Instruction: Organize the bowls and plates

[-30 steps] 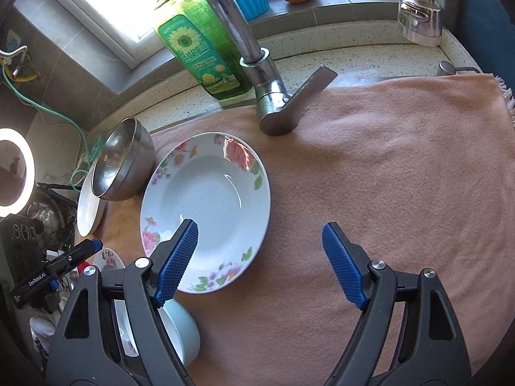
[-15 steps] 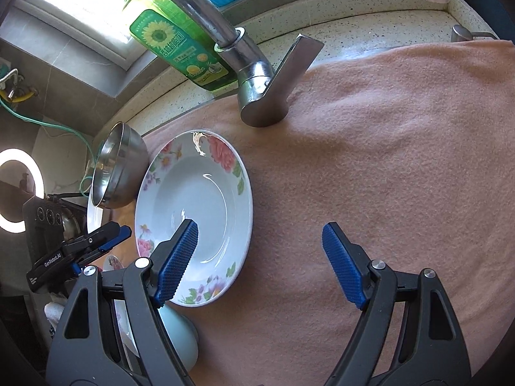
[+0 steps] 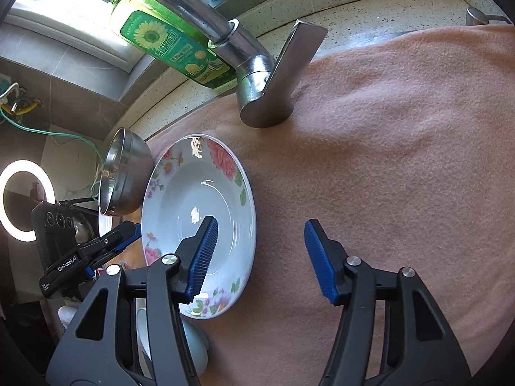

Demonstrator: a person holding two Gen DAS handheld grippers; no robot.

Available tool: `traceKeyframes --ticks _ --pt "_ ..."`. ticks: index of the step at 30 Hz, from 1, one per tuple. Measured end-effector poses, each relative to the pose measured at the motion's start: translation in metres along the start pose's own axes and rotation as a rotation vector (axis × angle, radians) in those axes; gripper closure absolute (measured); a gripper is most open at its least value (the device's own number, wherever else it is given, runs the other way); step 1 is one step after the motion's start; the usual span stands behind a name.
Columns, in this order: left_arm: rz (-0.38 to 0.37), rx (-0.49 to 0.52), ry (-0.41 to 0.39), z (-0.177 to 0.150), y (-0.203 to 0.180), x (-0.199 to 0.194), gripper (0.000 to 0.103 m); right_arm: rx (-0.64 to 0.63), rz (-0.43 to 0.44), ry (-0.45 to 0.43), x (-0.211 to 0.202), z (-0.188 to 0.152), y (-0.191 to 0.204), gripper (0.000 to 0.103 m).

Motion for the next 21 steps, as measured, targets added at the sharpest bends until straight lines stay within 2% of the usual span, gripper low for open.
traceKeyframes --ticks 1,2,4,7,11,14,21 --pt "0.002 0.002 0.001 0.000 0.000 0.001 0.058 -0.002 0.000 0.004 0.001 0.000 0.000 0.051" --pt "0.001 0.004 0.003 0.001 0.000 0.002 0.060 -0.004 0.003 0.010 0.002 0.000 0.000 0.060" --pt "-0.003 0.009 0.007 0.001 -0.001 0.003 0.070 -0.006 0.007 0.021 0.005 -0.001 0.000 0.064" --pt "-0.002 0.011 0.012 0.001 -0.001 0.007 0.079 -0.013 0.004 0.028 0.009 -0.002 0.000 0.066" --pt "0.011 0.024 0.014 0.000 -0.001 0.010 0.083 -0.028 0.002 0.048 0.016 -0.004 0.005 0.086" --pt "0.005 0.018 0.017 0.000 0.000 0.011 0.085 -0.042 -0.005 0.050 0.018 -0.006 0.009 0.092" --pt "0.005 0.025 0.025 0.000 0.001 0.012 0.086 -0.082 -0.055 0.031 0.017 -0.008 0.016 0.091"
Point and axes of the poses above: each gripper's, at about its wrist camera, not at the fingertips, and x roughly the way its jaws point, y to its left, z to its top, the point moved 8 cm from there along x, roughly the way its jaws point, and after that the axes turned 11 degrees about x, right-handed, at the moved point
